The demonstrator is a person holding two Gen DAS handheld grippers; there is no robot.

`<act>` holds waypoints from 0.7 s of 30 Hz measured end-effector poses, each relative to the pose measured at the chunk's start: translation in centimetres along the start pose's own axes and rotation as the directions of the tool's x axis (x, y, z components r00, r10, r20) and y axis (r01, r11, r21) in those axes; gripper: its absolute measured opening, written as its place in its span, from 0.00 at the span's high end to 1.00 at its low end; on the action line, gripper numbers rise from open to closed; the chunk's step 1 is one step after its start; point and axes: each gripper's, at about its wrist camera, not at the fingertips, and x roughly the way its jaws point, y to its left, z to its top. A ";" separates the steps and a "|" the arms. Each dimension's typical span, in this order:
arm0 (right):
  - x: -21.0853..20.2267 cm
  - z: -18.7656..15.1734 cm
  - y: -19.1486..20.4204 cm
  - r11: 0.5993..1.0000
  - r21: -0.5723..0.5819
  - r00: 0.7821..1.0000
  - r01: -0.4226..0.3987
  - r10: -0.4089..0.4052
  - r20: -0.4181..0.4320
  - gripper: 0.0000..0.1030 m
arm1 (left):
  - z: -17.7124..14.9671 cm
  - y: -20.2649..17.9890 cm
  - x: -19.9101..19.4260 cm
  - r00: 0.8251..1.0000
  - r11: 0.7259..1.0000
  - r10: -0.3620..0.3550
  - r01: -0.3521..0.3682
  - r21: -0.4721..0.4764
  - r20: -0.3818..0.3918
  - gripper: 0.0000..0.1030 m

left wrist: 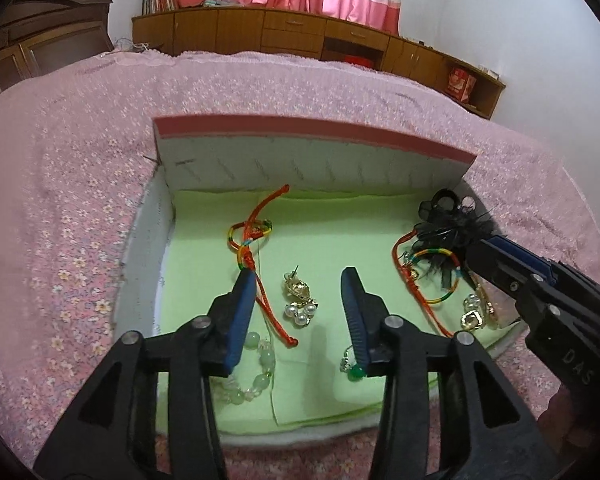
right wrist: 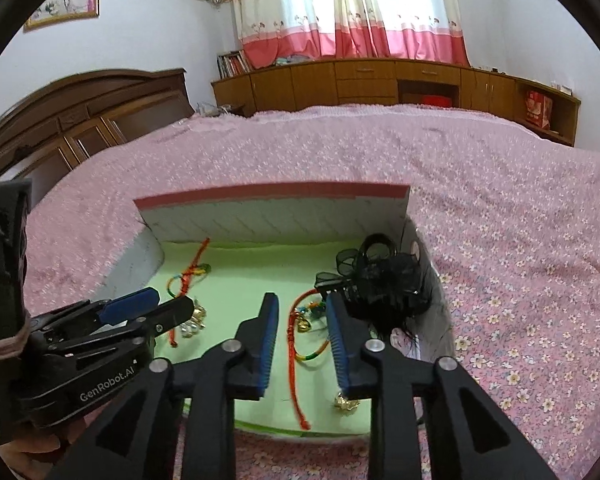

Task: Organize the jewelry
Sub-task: 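Carry the earring and bracelet into the box and open both grippers, then withdraw both grippers from the box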

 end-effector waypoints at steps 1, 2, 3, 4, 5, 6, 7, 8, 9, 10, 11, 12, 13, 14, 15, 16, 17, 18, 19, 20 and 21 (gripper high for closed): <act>-0.4 0.1 0.0 1.000 0.002 1.000 -0.003 0.003 0.007 0.66 | 0.0 0.0 -0.4 1.000 1.000 -0.001 0.001 -0.002 0.008 0.63; -0.9 0.1 0.1 1.000 0.003 1.000 -0.008 0.008 0.017 0.64 | 0.0 -0.1 -0.9 1.000 1.000 0.001 0.000 -0.003 0.014 0.62; -1.4 0.2 0.2 1.000 0.002 1.000 -0.012 0.012 0.026 0.62 | -0.1 -0.2 -1.3 1.000 1.000 0.002 -0.002 -0.005 0.020 0.61; -1.7 0.2 0.3 1.000 0.001 0.999 -0.014 0.014 0.033 0.60 | 0.0 0.0 -1.5 1.000 1.000 0.001 -0.001 -0.007 0.025 0.60; -2.3 0.1 0.4 1.000 0.001 0.999 -0.015 0.015 0.043 0.59 | -0.1 -0.1 -2.0 0.999 1.000 0.001 -0.001 -0.011 0.032 0.59; -2.7 0.1 0.4 1.000 0.003 0.999 -0.016 0.015 0.050 0.58 | -0.2 -0.4 -2.3 0.999 1.000 0.007 -0.006 -0.014 0.038 0.59; -3.3 0.0 0.5 1.000 0.006 0.998 -0.016 0.016 0.060 0.56 | -0.3 -0.6 -2.6 0.999 1.000 0.012 -0.011 -0.015 0.044 0.58; -3.6 0.0 0.5 1.000 0.009 0.998 -0.017 0.017 0.067 0.56 | -0.4 -0.7 -3.0 0.999 1.000 0.014 -0.014 -0.014 0.052 0.58; -4.1 -0.2 0.7 1.000 0.011 0.997 -0.018 0.017 0.075 0.55 | -0.6 -0.8 -3.5 0.998 1.000 0.016 -0.015 -0.011 0.063 0.58; -4.5 -0.3 0.8 1.000 0.012 0.997 -0.019 0.018 0.081 0.54 | -0.4 -0.5 -3.8 0.997 1.000 0.018 -0.017 -0.009 0.073 0.58; -4.9 -0.5 0.9 1.000 0.012 0.996 -0.019 0.018 0.088 0.53 | -0.5 -0.6 -4.2 0.996 1.000 0.021 -0.020 -0.006 0.086 0.58; -5.2 -0.6 1.0 1.000 0.013 0.995 -0.020 0.019 0.096 0.52 | -0.5 -0.5 -4.5 0.995 1.000 0.022 -0.022 -0.003 0.094 0.58; -5.5 -0.8 1.0 1.000 0.013 0.994 -0.021 0.020 0.103 0.50 | -0.7 -0.6 -4.9 0.994 1.000 0.024 -0.025 0.002 0.105 0.57; -5.9 -1.0 1.1 1.000 0.013 0.994 -0.020 0.019 0.112 0.49 | -0.8 -0.6 -5.3 0.993 1.000 0.025 -0.026 0.007 0.115 0.57; -6.2 -1.2 1.2 1.000 0.014 0.993 -0.019 0.018 0.118 0.48 | -0.9 -0.8 -5.6 0.992 1.000 0.026 -0.027 0.010 0.122 0.56; -6.5 -1.4 1.2 1.000 0.016 0.992 -0.019 0.017 0.124 0.47 | -1.1 -0.9 -5.9 0.991 1.000 0.025 -0.027 0.012 0.129 0.56; -6.7 -1.5 1.2 1.000 0.018 0.992 -0.018 0.015 0.127 0.46 | -1.2 -1.0 -6.1 0.991 1.000 0.025 -0.027 0.013 0.135 0.55; -7.0 -1.8 1.2 1.000 0.024 0.991 -0.016 0.012 0.132 0.44 | -1.4 -1.0 -6.3 0.990 1.000 0.025 -0.027 0.011 0.141 0.55; -7.2 -2.0 1.2 0.999 0.029 0.991 -0.014 0.010 0.134 0.42 | -1.6 -1.0 -6.6 0.989 1.000 0.024 -0.025 0.007 0.146 0.54; -7.5 -2.3 1.1 0.999 0.036 0.991 -0.011 0.006 0.137 0.41 | -1.8 -1.2 -6.8 0.988 1.000 0.024 -0.025 0.003 0.153 0.54; -7.7 -2.5 1.1 0.999 0.042 0.990 -0.007 0.001 0.141 0.40 | -2.1 -1.1 -7.1 0.987 1.000 0.027 -0.027 -0.003 0.161 0.53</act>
